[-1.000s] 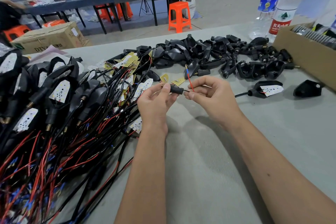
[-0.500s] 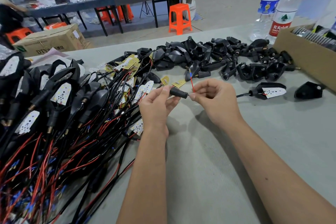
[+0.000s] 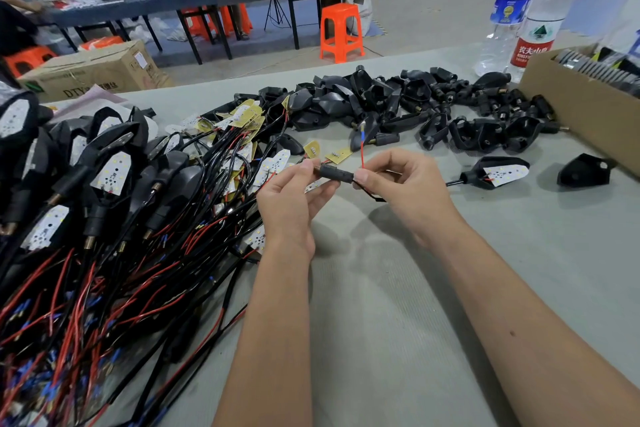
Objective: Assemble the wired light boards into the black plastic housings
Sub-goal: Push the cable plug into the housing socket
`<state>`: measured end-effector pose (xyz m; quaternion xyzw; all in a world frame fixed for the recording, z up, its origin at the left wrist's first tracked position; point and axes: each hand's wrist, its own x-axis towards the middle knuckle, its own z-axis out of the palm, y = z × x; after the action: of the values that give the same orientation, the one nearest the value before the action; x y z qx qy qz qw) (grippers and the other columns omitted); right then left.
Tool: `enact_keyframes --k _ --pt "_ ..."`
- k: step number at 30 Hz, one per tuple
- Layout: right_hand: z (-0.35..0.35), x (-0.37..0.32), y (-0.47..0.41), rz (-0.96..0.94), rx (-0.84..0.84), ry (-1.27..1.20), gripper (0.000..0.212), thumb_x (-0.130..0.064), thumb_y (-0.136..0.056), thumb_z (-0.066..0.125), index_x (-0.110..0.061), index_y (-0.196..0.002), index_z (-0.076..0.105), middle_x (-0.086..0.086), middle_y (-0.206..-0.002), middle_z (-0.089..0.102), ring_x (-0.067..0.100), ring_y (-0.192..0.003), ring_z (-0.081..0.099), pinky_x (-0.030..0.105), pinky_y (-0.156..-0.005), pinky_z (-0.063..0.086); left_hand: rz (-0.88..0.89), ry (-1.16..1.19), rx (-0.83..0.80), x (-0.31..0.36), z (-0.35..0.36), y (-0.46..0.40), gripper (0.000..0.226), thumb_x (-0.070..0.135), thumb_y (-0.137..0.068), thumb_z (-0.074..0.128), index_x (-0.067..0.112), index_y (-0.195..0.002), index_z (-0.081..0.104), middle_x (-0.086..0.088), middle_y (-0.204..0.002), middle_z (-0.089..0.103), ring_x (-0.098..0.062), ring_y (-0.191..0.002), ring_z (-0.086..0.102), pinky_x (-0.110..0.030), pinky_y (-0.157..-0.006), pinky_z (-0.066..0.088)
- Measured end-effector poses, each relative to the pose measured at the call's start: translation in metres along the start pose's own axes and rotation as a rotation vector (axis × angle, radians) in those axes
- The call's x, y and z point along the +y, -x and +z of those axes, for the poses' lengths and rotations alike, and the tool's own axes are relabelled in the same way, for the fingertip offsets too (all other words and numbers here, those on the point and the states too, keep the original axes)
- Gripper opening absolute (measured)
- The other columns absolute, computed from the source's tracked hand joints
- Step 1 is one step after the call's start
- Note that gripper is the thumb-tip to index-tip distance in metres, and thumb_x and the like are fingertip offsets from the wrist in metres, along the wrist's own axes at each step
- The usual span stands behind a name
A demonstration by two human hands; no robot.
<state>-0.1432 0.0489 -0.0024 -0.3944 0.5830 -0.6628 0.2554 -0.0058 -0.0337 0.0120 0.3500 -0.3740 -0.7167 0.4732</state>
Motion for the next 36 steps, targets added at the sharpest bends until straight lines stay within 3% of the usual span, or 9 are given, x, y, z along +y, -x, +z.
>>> enact_keyframes --k 2,6,9,13,20,24,30,36 --pt "0.000 0.000 0.001 -0.011 -0.019 0.026 0.016 -0.012 -0.081 0.087 -0.015 -0.090 0.074 0.007 -0.083 0.078 0.014 -0.071 0.067 0.025 -0.071 0.055 -0.005 -0.024 -0.006 0.000 -0.001 0.001 0.016 0.009 -0.098 0.066 0.007 -0.089 0.080 -0.010 -0.090 0.078 -0.032 -0.073 0.077 -0.025 -0.062 0.060" --pt "0.003 0.000 0.002 -0.007 -0.047 0.116 0.023 -0.009 -0.079 0.088 -0.021 -0.097 0.080 0.003 -0.088 0.080 0.017 -0.081 0.073 0.037 -0.087 0.060 0.018 -0.117 -0.038 0.001 0.001 0.001 0.020 0.013 -0.096 0.070 0.018 -0.081 0.082 -0.008 -0.094 0.079 -0.028 -0.073 0.077 -0.025 -0.058 0.059" --pt "0.002 0.000 0.002 0.008 -0.049 0.156 0.022 -0.009 -0.078 0.088 -0.028 -0.088 0.080 -0.001 -0.081 0.079 0.011 -0.073 0.072 0.032 -0.078 0.058 0.127 -0.225 0.009 0.003 -0.002 -0.002 0.014 0.015 -0.097 0.069 0.013 -0.088 0.079 -0.002 -0.087 0.079 -0.016 -0.070 0.075 -0.024 -0.056 0.056" --pt "0.000 -0.001 0.003 -0.010 -0.061 0.146 0.022 -0.007 -0.077 0.089 -0.014 -0.083 0.070 0.005 -0.074 0.076 0.012 -0.065 0.062 0.020 -0.066 0.050 0.227 -0.254 0.030 0.006 -0.007 -0.006 0.016 0.017 -0.100 0.065 0.004 -0.096 0.074 -0.005 -0.081 0.076 -0.019 -0.067 0.073 -0.024 -0.054 0.056" --pt "-0.001 -0.001 0.003 -0.024 -0.093 0.209 0.022 -0.009 -0.078 0.088 -0.013 -0.076 0.066 -0.002 -0.064 0.073 0.007 -0.057 0.061 0.013 -0.058 0.043 0.309 -0.223 0.051 0.002 -0.001 -0.006 0.019 0.014 -0.104 0.057 0.007 -0.090 0.067 -0.005 -0.082 0.074 -0.014 -0.062 0.068 -0.024 -0.056 0.055" --pt "0.000 0.001 0.002 -0.028 -0.069 0.205 0.020 -0.006 -0.079 0.086 -0.011 -0.078 0.066 0.004 -0.069 0.075 0.027 -0.065 0.071 0.027 -0.065 0.050 0.224 -0.137 0.049 -0.003 0.010 -0.004 0.014 0.018 -0.104 0.060 0.009 -0.095 0.065 0.002 -0.076 0.071 -0.009 -0.063 0.063 -0.023 -0.060 0.055" --pt "-0.001 0.002 0.001 -0.040 -0.002 0.147 0.021 -0.008 -0.081 0.085 -0.011 -0.078 0.064 0.007 -0.066 0.073 0.022 -0.062 0.063 0.032 -0.066 0.048 0.079 -0.147 -0.033 -0.009 0.012 -0.001 0.009 0.016 -0.097 0.071 0.009 -0.100 0.068 0.009 -0.068 0.068 -0.014 -0.066 0.065 -0.025 -0.067 0.059" --pt "0.000 0.000 0.001 -0.059 -0.052 0.189 0.019 -0.002 -0.083 0.083 -0.009 -0.084 0.065 0.005 -0.071 0.075 0.015 -0.063 0.067 0.021 -0.063 0.048 0.077 -0.190 -0.038 -0.006 0.013 0.003 0.005 0.009 -0.098 0.066 0.012 -0.098 0.070 0.005 -0.075 0.074 -0.020 -0.073 0.073 -0.027 -0.067 0.061"
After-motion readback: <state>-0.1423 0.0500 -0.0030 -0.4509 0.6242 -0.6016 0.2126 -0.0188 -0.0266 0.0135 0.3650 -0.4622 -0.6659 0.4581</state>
